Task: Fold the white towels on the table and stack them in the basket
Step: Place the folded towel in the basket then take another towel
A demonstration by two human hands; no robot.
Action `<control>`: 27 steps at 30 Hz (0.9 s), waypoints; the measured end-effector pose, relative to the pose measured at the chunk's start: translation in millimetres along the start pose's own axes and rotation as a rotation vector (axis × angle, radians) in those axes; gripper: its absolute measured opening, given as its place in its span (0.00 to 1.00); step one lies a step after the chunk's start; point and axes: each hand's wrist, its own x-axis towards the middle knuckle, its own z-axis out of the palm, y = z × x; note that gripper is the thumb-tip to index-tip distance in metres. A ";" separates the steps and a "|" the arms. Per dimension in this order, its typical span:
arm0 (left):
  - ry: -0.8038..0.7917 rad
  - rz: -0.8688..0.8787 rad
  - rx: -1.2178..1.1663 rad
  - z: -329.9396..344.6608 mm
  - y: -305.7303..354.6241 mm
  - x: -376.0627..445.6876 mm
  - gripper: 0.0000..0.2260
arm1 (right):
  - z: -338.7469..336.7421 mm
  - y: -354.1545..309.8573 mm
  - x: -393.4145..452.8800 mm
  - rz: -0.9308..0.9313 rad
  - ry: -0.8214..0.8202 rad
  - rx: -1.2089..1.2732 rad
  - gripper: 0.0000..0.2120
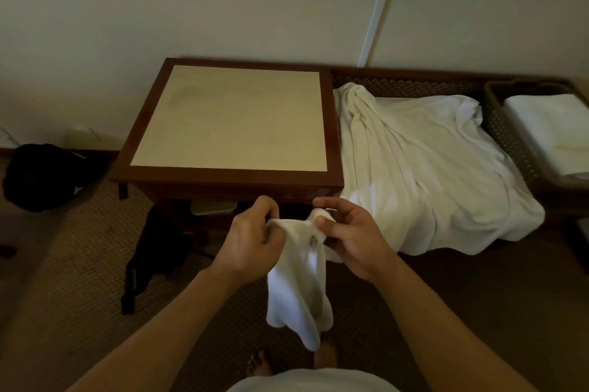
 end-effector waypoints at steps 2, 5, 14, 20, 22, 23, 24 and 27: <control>-0.101 -0.055 0.029 1.4 4.3 0.7 0.07 | -6.6 -0.3 1.1 0.000 0.042 -0.032 0.13; -0.316 -0.089 0.163 -2.0 11.8 5.7 0.04 | -11.4 7.1 -1.1 0.012 0.058 -0.098 0.13; -0.427 0.012 -0.016 5.5 18.2 3.7 0.04 | -0.1 15.7 -4.1 0.014 0.158 -0.037 0.17; -0.105 0.024 -0.095 21.0 1.9 -4.8 0.06 | 7.5 13.8 -8.3 0.063 0.135 -0.055 0.14; -0.040 0.013 -0.107 24.6 -1.9 -8.3 0.06 | 7.3 12.9 -9.3 0.046 0.113 -0.138 0.14; -0.014 0.001 -0.106 25.9 -2.8 -9.4 0.06 | 7.3 12.0 -9.6 0.035 0.098 -0.187 0.14; 0.009 -0.015 -0.109 26.8 -3.5 -9.9 0.06 | 7.2 11.2 -9.9 0.026 0.087 -0.223 0.13; 0.057 -0.072 -0.158 28.5 -3.5 -11.9 0.06 | 7.6 9.3 -10.1 -0.001 0.071 -0.276 0.12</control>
